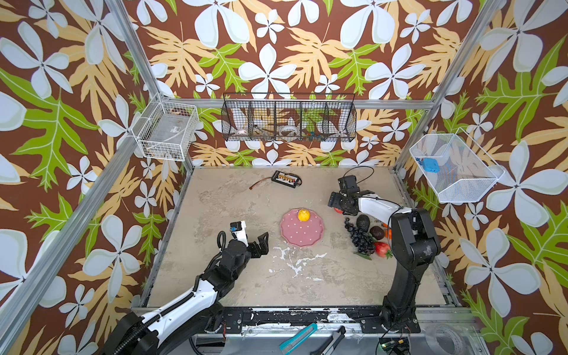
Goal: Arrange fruit in a fruit bowl
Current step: Pick up the fruit from the top-right of the table.
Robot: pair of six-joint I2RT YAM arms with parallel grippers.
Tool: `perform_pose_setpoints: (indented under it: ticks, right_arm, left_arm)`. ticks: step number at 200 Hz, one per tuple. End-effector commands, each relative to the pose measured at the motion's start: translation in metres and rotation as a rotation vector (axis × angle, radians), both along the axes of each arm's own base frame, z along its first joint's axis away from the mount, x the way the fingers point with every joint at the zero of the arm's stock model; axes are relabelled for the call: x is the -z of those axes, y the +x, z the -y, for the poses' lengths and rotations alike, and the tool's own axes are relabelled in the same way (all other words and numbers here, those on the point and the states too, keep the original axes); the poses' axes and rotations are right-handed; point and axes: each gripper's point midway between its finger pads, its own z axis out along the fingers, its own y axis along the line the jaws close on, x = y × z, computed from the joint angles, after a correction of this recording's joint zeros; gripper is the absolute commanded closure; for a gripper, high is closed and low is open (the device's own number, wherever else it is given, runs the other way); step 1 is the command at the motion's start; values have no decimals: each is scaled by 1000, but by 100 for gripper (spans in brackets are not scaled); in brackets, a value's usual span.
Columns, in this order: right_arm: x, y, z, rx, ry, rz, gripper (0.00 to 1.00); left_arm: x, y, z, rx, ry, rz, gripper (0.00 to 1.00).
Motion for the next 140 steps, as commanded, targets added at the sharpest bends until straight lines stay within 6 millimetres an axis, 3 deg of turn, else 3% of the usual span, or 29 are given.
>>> perform_pose_setpoints:
  ticks: [1, 92, 140]
  right_arm:
    - [2, 3, 2, -4, -27, -9, 12]
    - [22, -3, 7, -1, -62, -49, 26]
    - [4, -3, 3, -21, -54, -5, 36]
  left_arm:
    - [-3, 1, 0, -4, -1, 12, 0]
    - [-5, 1, -1, -8, 1, 17, 0]
    - [-3, 1, -1, -9, 1, 13, 0]
